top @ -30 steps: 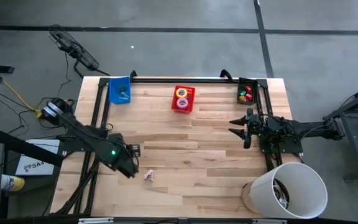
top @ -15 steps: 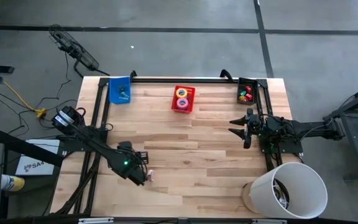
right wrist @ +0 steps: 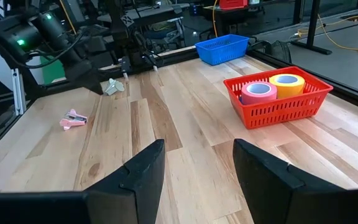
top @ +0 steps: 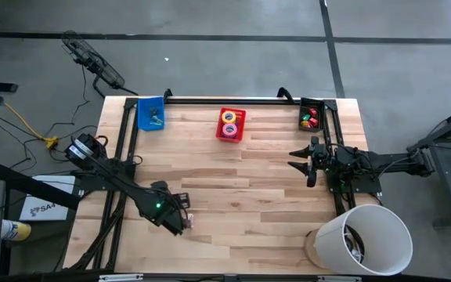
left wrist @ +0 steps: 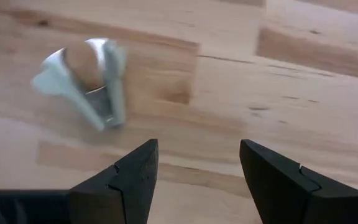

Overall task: Pick and place Stapler, Stapler remover, tape
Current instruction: Put the gray staple remover into the blue bin

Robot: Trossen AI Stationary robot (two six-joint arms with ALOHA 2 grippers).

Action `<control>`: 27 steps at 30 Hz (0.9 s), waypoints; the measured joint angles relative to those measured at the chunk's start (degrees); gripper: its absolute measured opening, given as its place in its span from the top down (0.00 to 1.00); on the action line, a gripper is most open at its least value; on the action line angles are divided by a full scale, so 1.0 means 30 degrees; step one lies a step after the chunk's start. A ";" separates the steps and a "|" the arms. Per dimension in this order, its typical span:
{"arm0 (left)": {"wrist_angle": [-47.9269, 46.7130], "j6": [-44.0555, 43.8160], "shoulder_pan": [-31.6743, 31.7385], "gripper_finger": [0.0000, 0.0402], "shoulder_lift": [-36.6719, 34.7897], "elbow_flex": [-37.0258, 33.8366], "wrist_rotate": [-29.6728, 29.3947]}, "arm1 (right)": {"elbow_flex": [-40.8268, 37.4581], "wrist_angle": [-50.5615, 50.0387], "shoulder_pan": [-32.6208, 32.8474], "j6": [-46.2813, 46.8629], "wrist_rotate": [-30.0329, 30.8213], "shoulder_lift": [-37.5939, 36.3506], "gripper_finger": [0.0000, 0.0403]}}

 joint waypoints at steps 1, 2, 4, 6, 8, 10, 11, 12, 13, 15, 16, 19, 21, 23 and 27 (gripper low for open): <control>-0.0123 -0.0303 0.0011 0.45 0.0068 0.0000 0.0222 | 0.0000 0.0002 0.0005 -0.0003 0.0000 0.0000 0.55; -0.0267 -0.0451 0.0085 0.45 0.0118 0.0000 0.0382 | 0.0000 0.0002 -0.0002 0.0000 0.0000 0.0000 0.55; -0.0595 -0.0729 0.0140 0.45 0.0176 -0.0002 0.0184 | 0.0000 0.0002 0.0004 -0.0001 0.0000 0.0000 0.55; -0.0770 -0.0813 0.0145 0.45 0.0373 0.0000 -0.0020 | 0.0000 -0.0003 -0.0002 0.0000 0.0002 0.0000 0.55; -0.1365 -0.1003 0.0131 0.45 0.0578 0.0000 0.0515 | 0.0005 -0.0002 0.0000 -0.0002 0.0005 0.0000 0.55; -0.2051 -0.1201 0.0115 0.45 0.0957 0.0000 0.1306 | 0.0015 0.0002 0.0004 -0.0006 0.0000 0.0000 0.55; -0.2264 -0.1293 0.0115 0.45 0.1122 0.0000 0.1724 | 0.0015 0.0002 -0.0002 0.0000 0.0001 0.0001 0.55; -0.2566 -0.1393 0.0115 0.45 0.1226 0.0000 0.2117 | 0.0022 -0.0012 0.0001 -0.0004 0.0004 0.0007 0.55; -0.2798 -0.1475 0.0115 0.45 0.1280 0.0000 0.2396 | 0.0022 -0.0012 -0.0001 -0.0001 0.0000 -0.0006 0.55; -0.2605 -0.1541 0.0098 0.45 0.1359 0.0000 0.2566 | 0.0022 0.0023 0.0000 -0.0003 0.0000 -0.0010 0.55; -0.2509 -0.1547 0.0094 0.45 0.1360 0.0000 0.2594 | 0.0022 0.0014 -0.0002 -0.0002 0.0007 -0.0007 0.55; -0.2670 -0.1567 0.0101 0.45 0.1360 0.0000 0.2833 | 0.0022 0.0002 -0.0002 -0.0002 0.0007 -0.0007 0.55; -0.3203 -0.1607 0.0101 0.45 0.1360 0.0005 0.3182 | 0.0022 -0.0004 0.0004 0.0000 0.0000 -0.0007 0.55; -0.3543 -0.1606 0.0094 0.45 0.1360 0.0000 0.3287 | 0.0022 0.0002 -0.0002 0.0000 0.0000 -0.0007 0.55; -0.3911 -0.1600 0.0094 0.45 0.1360 0.0007 0.3323 | 0.0022 0.0010 0.0001 0.0000 0.0000 -0.0007 0.55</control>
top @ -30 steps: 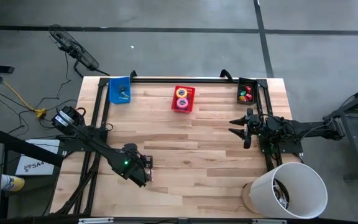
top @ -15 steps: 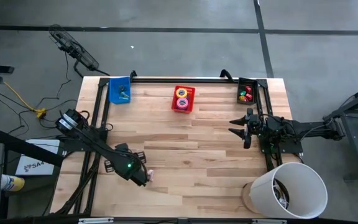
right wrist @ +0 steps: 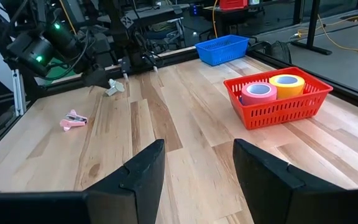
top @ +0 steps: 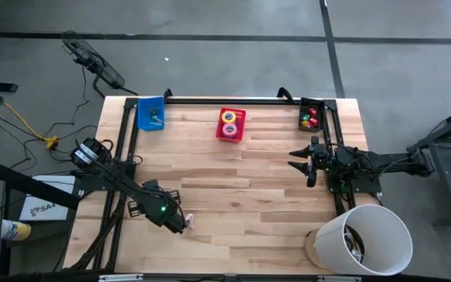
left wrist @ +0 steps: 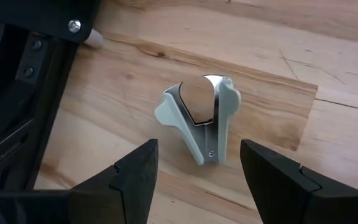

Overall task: Pick and place Stapler, Stapler remover, tape
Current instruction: Put the gray staple remover into the blue bin

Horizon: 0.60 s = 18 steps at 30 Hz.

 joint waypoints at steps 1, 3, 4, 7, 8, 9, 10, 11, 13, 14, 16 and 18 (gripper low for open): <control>-0.0005 0.0000 0.0000 0.45 0.0000 0.0000 0.0000 | 0.0000 -0.0011 0.0004 0.0000 0.0000 0.0000 0.55; -0.0015 0.0000 0.0000 0.45 0.0000 0.0000 -0.0007 | 0.0000 -0.0006 -0.0004 0.0000 0.0000 0.0000 0.55; -0.0024 0.0000 0.0017 0.45 0.0036 0.0000 -0.0010 | 0.0000 -0.0007 -0.0003 -0.0007 0.0000 0.0000 0.55; -0.0206 0.0000 0.0029 0.45 0.0318 0.0000 0.0053 | 0.0000 -0.0007 -0.0004 -0.0005 0.0007 0.0000 0.55; -0.0209 0.0003 0.0029 0.45 0.0471 0.0007 0.0088 | 0.0000 -0.0007 0.0004 0.0000 0.0000 0.0000 0.55; -0.0084 0.0000 0.0029 0.45 0.0646 0.0007 0.0099 | 0.0000 -0.0011 0.0001 -0.0003 0.0000 0.0000 0.55; 0.0104 0.0000 0.0036 0.45 0.0858 0.0000 0.0104 | 0.0000 -0.0007 -0.0004 -0.0007 0.0000 0.0000 0.55; 0.0251 0.0000 0.0036 0.45 0.1021 0.0000 0.0107 | 0.0000 -0.0007 -0.0003 -0.0001 0.0000 0.0000 0.55; 0.0482 0.0000 0.0029 0.45 0.1273 0.0000 0.0095 | 0.0000 -0.0007 -0.0001 -0.0004 0.0003 0.0000 0.55; 0.0599 -0.0001 0.0029 0.45 0.1435 0.0000 0.0095 | 0.0000 -0.0007 -0.0002 -0.0001 0.0007 0.0000 0.55; 0.0638 -0.0007 0.0036 0.45 0.1779 0.0000 0.0109 | 0.0000 -0.0007 0.0004 0.0000 0.0000 0.0000 0.55; 0.0626 -0.0015 0.0036 0.45 0.2073 0.0000 0.0102 | 0.0000 0.0000 -0.0004 0.0000 0.0005 0.0005 0.55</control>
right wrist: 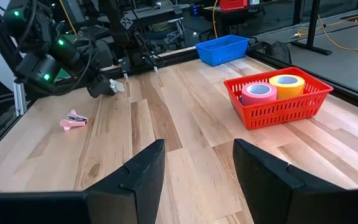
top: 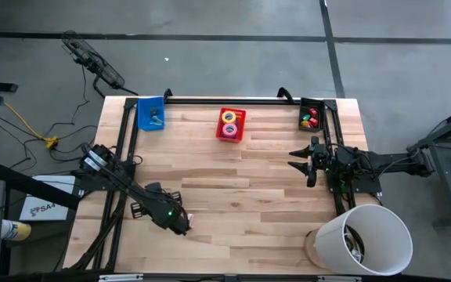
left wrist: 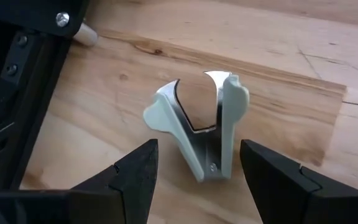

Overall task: Pick and place Stapler, Stapler remover, tape
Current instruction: Put the gray staple remover into the blue bin

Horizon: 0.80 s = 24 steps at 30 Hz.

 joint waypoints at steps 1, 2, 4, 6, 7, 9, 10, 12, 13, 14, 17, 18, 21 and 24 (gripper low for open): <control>-0.0028 0.0000 0.0000 0.45 0.0183 0.0000 0.0000 | 0.0000 -0.0007 0.0007 -0.0001 -0.0005 -0.0004 0.55; -0.0096 -0.0050 0.0000 0.45 0.0355 0.0019 0.0000 | 0.0000 -0.0007 0.0000 -0.0007 -0.0005 -0.0005 0.55; -0.0170 -0.0142 -0.0011 0.45 0.0640 0.0055 -0.0040 | -0.0007 -0.0007 0.0007 0.0000 -0.0004 0.0002 0.55; -0.0290 -0.0204 -0.0015 0.45 0.0919 0.0066 -0.0131 | -0.0007 -0.0007 0.0004 0.0000 -0.0002 0.0002 0.55; -0.0346 -0.0194 -0.0015 0.45 0.1023 0.0066 -0.0202 | -0.0007 -0.0007 0.0007 0.0000 -0.0005 -0.0005 0.55; -0.0460 0.0022 -0.0008 0.45 0.1200 0.0058 -0.0365 | -0.0007 -0.0007 0.0006 -0.0006 -0.0004 0.0002 0.55; -0.0524 0.0035 -0.0015 0.45 0.1272 0.0058 -0.0443 | -0.0007 -0.0007 0.0007 -0.0007 0.0002 0.0002 0.55; -0.0651 0.0154 -0.0007 0.45 0.1455 0.0051 -0.0554 | -0.0015 -0.0007 0.0004 0.0000 -0.0005 -0.0001 0.55; -0.0701 0.0177 -0.0007 0.45 0.1529 0.0051 -0.0587 | -0.0015 -0.0007 0.0006 -0.0001 -0.0004 0.0001 0.55; -0.0714 0.0182 -0.0007 0.46 0.1541 0.0037 -0.0605 | -0.0015 -0.0007 0.0007 0.0000 -0.0005 0.0002 0.55; -0.0597 0.0226 0.0000 0.51 0.1662 0.0034 -0.0652 | -0.0018 -0.0007 0.0007 -0.0007 -0.0005 -0.0002 0.55; -0.0595 0.0234 0.0000 0.54 0.1687 0.0036 -0.0693 | -0.0022 -0.0007 0.0006 -0.0002 -0.0005 0.0002 0.55; -0.0441 0.0416 0.0007 0.65 0.1687 0.0029 -0.0817 | -0.0022 -0.0007 0.0000 0.0000 -0.0005 0.0002 0.55; -0.0419 0.0517 0.0007 0.77 0.1700 0.0015 -0.0886 | -0.0029 -0.0007 0.0007 0.0000 -0.0001 0.0002 0.55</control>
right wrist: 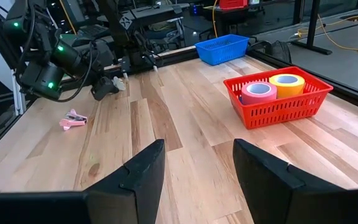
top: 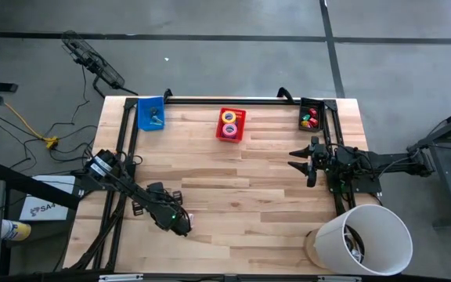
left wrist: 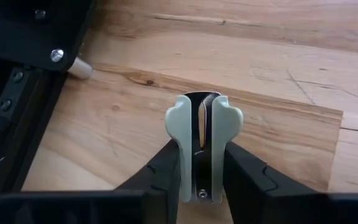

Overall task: Pick and place Stapler, Stapler remover, tape
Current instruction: Put the gray staple remover into the blue bin

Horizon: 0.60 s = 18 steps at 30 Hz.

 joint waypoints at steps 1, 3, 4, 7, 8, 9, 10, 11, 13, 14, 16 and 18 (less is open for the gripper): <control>-0.0012 0.0043 0.0000 0.79 0.0009 0.0007 -0.0020 | 0.0000 0.0000 0.0000 -0.0007 -0.0002 0.0000 0.55; -0.0010 0.0139 0.0000 0.80 0.0011 0.0000 -0.0046 | 0.0000 0.0000 0.0000 -0.0003 -0.0005 -0.0007 0.55; -0.0008 0.0146 0.0000 0.80 0.0013 0.0000 -0.0054 | 0.0000 0.0000 -0.0002 -0.0003 -0.0005 0.0000 0.55; -0.0010 0.0146 0.0000 0.80 0.0016 0.0000 -0.0046 | 0.0000 0.0000 -0.0003 0.0000 -0.0005 -0.0001 0.55; -0.0010 0.0159 0.0000 0.80 0.0016 0.0000 -0.0040 | 0.0000 0.0000 0.0000 -0.0004 -0.0002 -0.0004 0.55; -0.0010 0.0168 0.0000 0.80 0.0016 0.0000 -0.0039 | 0.0000 0.0000 0.0000 0.0000 -0.0003 -0.0001 0.55; -0.0005 0.0174 0.0000 0.80 0.0016 0.0000 -0.0039 | 0.0000 0.0000 0.0000 0.0000 -0.0005 -0.0002 0.55; 0.0004 0.0180 0.0000 0.80 0.0016 0.0000 -0.0039 | 0.0000 0.0000 -0.0003 0.0000 0.0002 -0.0007 0.55; 0.0022 0.0204 0.0000 0.80 0.0016 -0.0003 -0.0032 | 0.0000 0.0000 -0.0003 -0.0003 -0.0005 0.0000 0.55; 0.0026 0.0212 0.0000 0.80 0.0002 -0.0007 -0.0024 | 0.0000 0.0000 -0.0002 -0.0002 -0.0003 -0.0007 0.55; 0.0041 0.0220 0.0000 0.80 -0.0057 -0.0007 -0.0004 | 0.0000 0.0000 0.0000 -0.0007 -0.0005 0.0000 0.55; 0.0041 0.0284 0.0000 0.80 -0.0247 -0.0007 0.0005 | 0.0000 -0.0006 -0.0002 -0.0007 -0.0005 0.0000 0.55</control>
